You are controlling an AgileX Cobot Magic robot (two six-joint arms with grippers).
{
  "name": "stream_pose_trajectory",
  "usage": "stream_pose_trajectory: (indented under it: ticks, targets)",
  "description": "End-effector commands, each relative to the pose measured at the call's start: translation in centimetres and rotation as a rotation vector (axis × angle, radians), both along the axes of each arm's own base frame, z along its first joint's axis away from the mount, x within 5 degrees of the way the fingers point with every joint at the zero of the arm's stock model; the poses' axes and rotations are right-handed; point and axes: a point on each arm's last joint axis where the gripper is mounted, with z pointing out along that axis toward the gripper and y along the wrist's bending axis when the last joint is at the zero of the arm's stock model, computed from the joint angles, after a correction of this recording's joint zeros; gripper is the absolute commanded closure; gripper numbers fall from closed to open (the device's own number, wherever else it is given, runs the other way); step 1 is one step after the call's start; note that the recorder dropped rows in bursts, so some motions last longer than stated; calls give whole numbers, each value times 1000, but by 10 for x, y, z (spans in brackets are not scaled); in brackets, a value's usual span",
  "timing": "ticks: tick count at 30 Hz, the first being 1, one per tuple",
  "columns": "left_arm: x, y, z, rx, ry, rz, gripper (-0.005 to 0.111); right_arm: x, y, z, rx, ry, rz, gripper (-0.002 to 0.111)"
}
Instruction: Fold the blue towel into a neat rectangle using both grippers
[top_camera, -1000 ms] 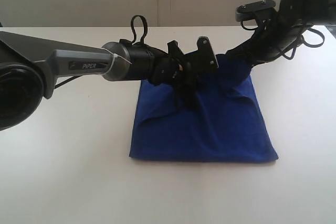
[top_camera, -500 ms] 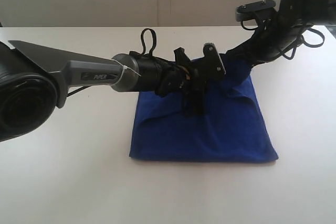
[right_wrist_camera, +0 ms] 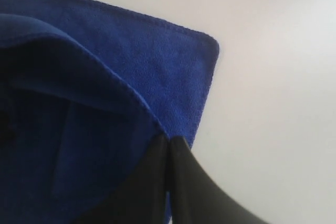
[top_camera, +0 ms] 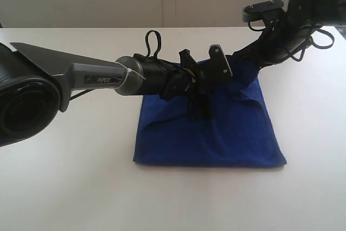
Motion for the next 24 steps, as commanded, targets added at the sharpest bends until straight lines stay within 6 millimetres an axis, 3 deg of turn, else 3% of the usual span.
stream_pose_trajectory:
  ticks: [1,5,10,18,24]
  targets:
    - [-1,-1,-1,-13,22,13,107,1,-3,1,7,-7,-13,108]
    - [-2,-1,5,-22,21,17,107,1,-3,1,7,-7,-13,108]
    - [-5,6,49,-91,72,80,107,2,-3,2,9,-20,-13,108]
    - [-2,73,117,-45,318,317,107,-6,-4,23,4,-19,-6,108]
    - [-28,104,168,8,415,373,107,-31,-7,70,-10,-11,18,108]
